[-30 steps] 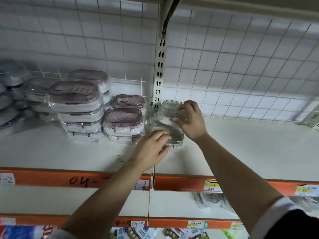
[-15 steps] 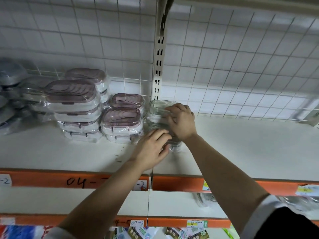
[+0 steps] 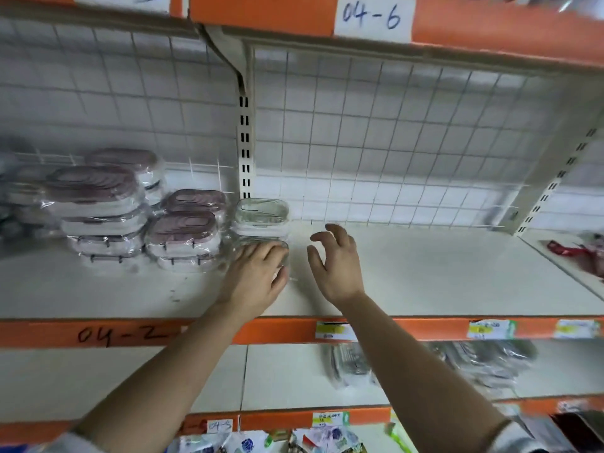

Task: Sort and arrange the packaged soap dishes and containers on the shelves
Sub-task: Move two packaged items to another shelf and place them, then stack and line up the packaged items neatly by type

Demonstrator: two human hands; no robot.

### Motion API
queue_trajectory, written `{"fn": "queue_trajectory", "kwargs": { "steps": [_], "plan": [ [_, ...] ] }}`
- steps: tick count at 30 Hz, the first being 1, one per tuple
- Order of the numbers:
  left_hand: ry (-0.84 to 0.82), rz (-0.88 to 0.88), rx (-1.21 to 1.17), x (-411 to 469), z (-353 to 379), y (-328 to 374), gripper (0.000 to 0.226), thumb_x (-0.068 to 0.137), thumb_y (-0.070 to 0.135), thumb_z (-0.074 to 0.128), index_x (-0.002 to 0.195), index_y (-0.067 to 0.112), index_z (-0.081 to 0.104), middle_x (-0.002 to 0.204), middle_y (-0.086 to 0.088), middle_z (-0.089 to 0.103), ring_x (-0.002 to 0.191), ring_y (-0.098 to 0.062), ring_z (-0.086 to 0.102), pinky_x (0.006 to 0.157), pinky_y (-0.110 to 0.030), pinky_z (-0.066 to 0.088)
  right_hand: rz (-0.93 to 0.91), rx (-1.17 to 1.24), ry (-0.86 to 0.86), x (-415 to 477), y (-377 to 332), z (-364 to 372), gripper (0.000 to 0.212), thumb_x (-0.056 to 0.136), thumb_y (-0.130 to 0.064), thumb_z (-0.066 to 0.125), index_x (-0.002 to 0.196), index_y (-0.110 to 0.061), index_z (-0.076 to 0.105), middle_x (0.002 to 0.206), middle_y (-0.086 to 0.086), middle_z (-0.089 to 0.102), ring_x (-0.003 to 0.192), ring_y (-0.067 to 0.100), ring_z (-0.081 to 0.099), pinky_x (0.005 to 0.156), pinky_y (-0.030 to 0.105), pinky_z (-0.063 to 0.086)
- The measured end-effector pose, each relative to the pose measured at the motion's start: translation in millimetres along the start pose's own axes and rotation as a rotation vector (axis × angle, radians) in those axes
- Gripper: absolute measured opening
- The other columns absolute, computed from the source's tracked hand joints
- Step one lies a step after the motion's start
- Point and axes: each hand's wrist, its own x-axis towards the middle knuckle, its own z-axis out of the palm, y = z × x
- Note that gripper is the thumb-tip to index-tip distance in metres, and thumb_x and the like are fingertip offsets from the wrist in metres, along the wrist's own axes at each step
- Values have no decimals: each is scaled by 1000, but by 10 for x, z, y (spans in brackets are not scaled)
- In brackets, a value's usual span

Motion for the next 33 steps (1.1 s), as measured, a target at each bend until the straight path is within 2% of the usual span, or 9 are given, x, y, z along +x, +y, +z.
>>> {"fn": "queue_trajectory", "kwargs": {
  "steps": [5, 10, 15, 20, 26, 30, 33],
  "plan": [
    [-38, -73, -20, -119, -65, 538, 44, 88, 37, 38, 112, 13, 66, 112, -5, 66, 104, -29, 61, 91, -41, 46, -17, -6, -10, -359, 197, -368, 26, 93, -18, 59, 115, -8, 65, 132, 15, 54, 121, 35, 47, 100, 41, 40],
    [-61, -109, -18, -407, -38, 1102, 33, 92, 26, 55, 119, 11, 63, 120, -7, 64, 111, -30, 58, 99, -43, 42, -54, -22, -24, -807, 458, -803, 25, 92, -15, 59, 115, -7, 65, 127, 13, 56, 117, 35, 48, 100, 42, 40],
    [-74, -135, -5, -718, -7, 1631, 41, 90, 31, 47, 123, 10, 62, 125, -8, 63, 115, -29, 57, 98, -42, 42, -65, -34, -30, -1309, 803, -1181, 25, 88, -10, 61, 113, -5, 66, 120, 15, 59, 111, 36, 50, 99, 37, 38],
    [-59, -116, -25, -1068, 168, 2025, 44, 92, 32, 40, 118, 6, 63, 119, -10, 65, 110, -30, 60, 94, -42, 45, -58, -36, -15, -1833, 1130, -1365, 25, 85, -11, 56, 109, -6, 63, 111, 15, 59, 98, 36, 50, 89, 43, 42],
    [-159, -116, -109, -1358, 695, 2278, 45, 94, 32, 40, 123, 5, 62, 123, -8, 63, 114, -27, 59, 97, -39, 45, 79, -54, -80, -2279, 1574, -1200, 23, 91, -13, 60, 111, -4, 63, 119, 13, 58, 107, 35, 50, 93, 40, 40],
    [-242, -140, -153, -1450, 1142, 2279, 37, 93, 22, 57, 126, 4, 60, 127, -9, 61, 116, -28, 58, 99, -39, 44, 140, -60, -145, -2403, 1808, -1007, 30, 90, -14, 62, 119, -5, 63, 123, 14, 59, 116, 37, 50, 103, 45, 38],
    [-296, -156, -164, -1489, 1503, 2207, 38, 92, 21, 61, 126, 3, 59, 126, -11, 61, 115, -29, 58, 98, -40, 46, 173, -68, -160, -2414, 2010, -844, 35, 89, -17, 64, 122, -5, 62, 128, 16, 57, 123, 38, 47, 102, 49, 40]
  ]
}}
